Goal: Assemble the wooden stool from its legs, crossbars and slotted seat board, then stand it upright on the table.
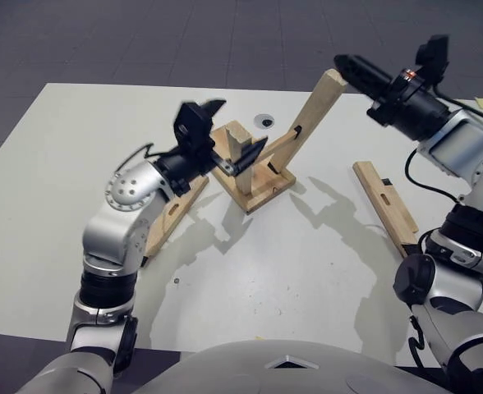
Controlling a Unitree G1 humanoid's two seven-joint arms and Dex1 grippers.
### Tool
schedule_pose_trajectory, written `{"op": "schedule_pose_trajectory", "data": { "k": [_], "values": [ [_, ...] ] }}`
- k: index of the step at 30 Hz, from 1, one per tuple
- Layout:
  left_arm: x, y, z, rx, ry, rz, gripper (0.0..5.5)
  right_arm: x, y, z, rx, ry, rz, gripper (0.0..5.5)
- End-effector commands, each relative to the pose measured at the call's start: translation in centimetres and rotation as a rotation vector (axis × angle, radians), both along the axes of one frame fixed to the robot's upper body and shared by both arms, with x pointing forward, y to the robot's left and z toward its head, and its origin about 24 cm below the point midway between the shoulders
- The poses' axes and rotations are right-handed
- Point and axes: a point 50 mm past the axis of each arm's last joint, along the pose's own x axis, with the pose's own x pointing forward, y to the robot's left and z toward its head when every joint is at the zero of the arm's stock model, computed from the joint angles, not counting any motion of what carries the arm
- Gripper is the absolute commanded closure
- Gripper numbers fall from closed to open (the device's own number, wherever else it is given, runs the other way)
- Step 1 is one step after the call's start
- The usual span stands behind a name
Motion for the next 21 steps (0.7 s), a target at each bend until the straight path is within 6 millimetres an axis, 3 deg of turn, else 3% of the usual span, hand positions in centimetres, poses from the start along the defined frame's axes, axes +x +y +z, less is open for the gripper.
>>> {"op": "schedule_pose_trajectory", "data": {
  "k": [1, 3, 7, 10, 13, 17, 19, 21],
  "values": [
    [0.5, 1.1, 1.2, 0.003, -0.010, 0.048, 0.10, 0.7, -0.1, 1.2, 0.059, -0.057, -0.086, 0.50],
    [0.6, 1.3, 0.9, 0.015, 0.005, 0.060, 0.10, 1.1, 0.8, 1.3, 0.047, -0.092, -0.113, 0.14],
    [0.6, 0.7, 1.0, -0.002, 0.007, 0.025, 0.10, 2.0, 3.0, 0.7, 0.005, -0.134, -0.140, 0.11],
    [1.0, 0.6, 1.6, -0.050, 0.001, 0.035, 0.10, 2.6, 4.1, 2.1, 0.040, -0.205, -0.154, 0.11],
    [1.6, 1.4, 2.2, -0.117, 0.001, 0.096, 0.10, 3.0, 4.0, 4.4, 0.114, -0.277, -0.186, 0.11],
    [1.9, 2.1, 2.6, -0.148, 0.006, 0.145, 0.10, 3.5, 2.0, 6.0, 0.206, -0.293, -0.263, 0.11],
    [1.9, 2.2, 2.4, -0.150, 0.013, 0.158, 0.10, 3.8, 1.7, 5.6, 0.223, -0.260, -0.273, 0.11],
    [1.8, 1.9, 2.1, -0.149, 0.025, 0.157, 0.10, 4.1, 2.5, 3.4, 0.207, -0.170, -0.248, 0.11]
  ]
}}
